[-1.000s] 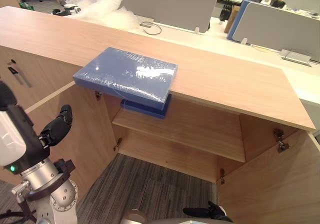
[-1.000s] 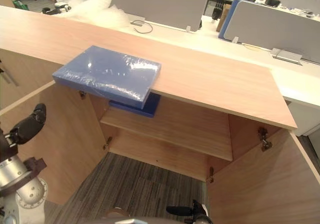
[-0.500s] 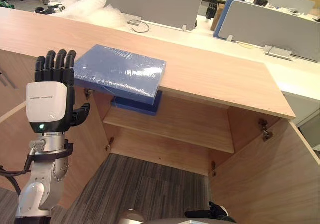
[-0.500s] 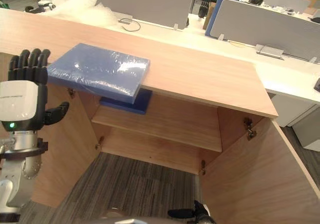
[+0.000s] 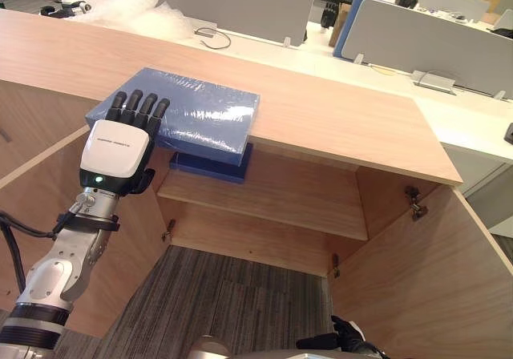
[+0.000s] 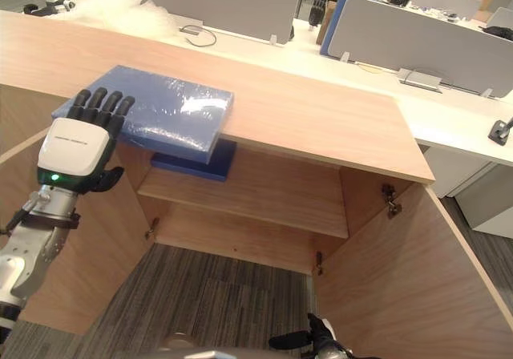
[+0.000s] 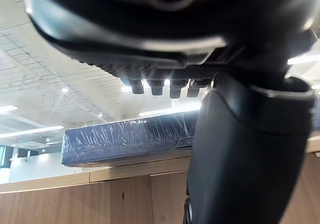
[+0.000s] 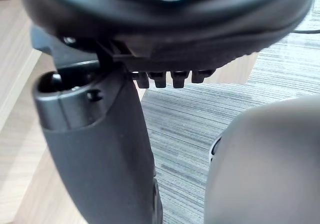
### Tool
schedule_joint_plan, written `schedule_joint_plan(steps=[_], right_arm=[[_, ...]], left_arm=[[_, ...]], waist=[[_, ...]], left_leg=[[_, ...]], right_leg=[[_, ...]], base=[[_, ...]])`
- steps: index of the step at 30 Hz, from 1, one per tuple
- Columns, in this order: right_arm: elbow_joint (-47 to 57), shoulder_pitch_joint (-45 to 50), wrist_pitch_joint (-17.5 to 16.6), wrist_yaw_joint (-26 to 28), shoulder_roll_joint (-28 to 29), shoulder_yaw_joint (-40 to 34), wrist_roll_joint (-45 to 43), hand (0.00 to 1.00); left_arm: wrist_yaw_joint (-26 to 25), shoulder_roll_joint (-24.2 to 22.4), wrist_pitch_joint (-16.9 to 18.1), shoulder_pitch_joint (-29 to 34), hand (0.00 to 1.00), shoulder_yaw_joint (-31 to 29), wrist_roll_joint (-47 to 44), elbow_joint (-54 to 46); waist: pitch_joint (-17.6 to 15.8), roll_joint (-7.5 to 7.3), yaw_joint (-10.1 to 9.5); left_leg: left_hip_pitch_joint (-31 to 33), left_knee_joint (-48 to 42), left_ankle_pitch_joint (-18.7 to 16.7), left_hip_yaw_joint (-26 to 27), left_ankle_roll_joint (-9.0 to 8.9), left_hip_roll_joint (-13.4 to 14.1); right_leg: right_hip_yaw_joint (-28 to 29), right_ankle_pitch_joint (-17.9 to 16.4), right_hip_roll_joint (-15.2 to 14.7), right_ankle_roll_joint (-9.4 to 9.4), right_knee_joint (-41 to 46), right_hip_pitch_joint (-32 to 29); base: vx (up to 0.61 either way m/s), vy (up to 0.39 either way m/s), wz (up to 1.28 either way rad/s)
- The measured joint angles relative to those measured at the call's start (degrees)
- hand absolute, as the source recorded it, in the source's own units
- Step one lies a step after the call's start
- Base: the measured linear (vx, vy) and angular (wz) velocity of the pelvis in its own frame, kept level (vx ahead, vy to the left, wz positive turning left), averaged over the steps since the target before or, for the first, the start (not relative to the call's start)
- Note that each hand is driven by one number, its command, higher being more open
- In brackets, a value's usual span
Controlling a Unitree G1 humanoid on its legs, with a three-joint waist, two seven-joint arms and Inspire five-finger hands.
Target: Walk over to the cabinet, pick up the folder, carry it to the office cabinet, place the folder inside the office cabinet, then close the office cabinet door
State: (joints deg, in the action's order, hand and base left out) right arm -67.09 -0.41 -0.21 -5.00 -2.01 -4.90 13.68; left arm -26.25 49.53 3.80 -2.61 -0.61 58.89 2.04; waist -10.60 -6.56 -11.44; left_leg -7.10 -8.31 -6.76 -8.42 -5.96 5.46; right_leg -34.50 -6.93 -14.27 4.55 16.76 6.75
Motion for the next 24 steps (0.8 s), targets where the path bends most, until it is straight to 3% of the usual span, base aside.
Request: schedule_joint_plan(steps=[8, 24], right_arm=[[0.2, 0.15, 0.0, 0.05, -0.14, -0.09, 0.0, 1.0], [1.89, 1.19, -0.02, 0.0, -0.2, -0.71, -0.15, 1.0]], left_arm=[[0.49, 3.12, 0.15, -3.6, 1.0, 3.96, 0.47, 2.7], [0.48, 3.6, -0.67, -8.29, 1.0, 6.85, 2.39, 8.3]], waist=[[0.16, -0.34, 0.83], [0.72, -1.17, 2.55]], left_leg=[[-0.01, 1.27, 0.88, 0.01, -0.11, 0.11], [-1.13, 2.04, 1.35, 1.62, 0.0, -0.04]], right_leg=[[0.18, -0.17, -0.08, -0.29, 0.48, -0.73], [2.12, -0.66, -0.8, -0.8, 2.49, -2.04]], base=[[-0.05, -0.025, 0.0], [-0.02, -0.015, -0.05]])
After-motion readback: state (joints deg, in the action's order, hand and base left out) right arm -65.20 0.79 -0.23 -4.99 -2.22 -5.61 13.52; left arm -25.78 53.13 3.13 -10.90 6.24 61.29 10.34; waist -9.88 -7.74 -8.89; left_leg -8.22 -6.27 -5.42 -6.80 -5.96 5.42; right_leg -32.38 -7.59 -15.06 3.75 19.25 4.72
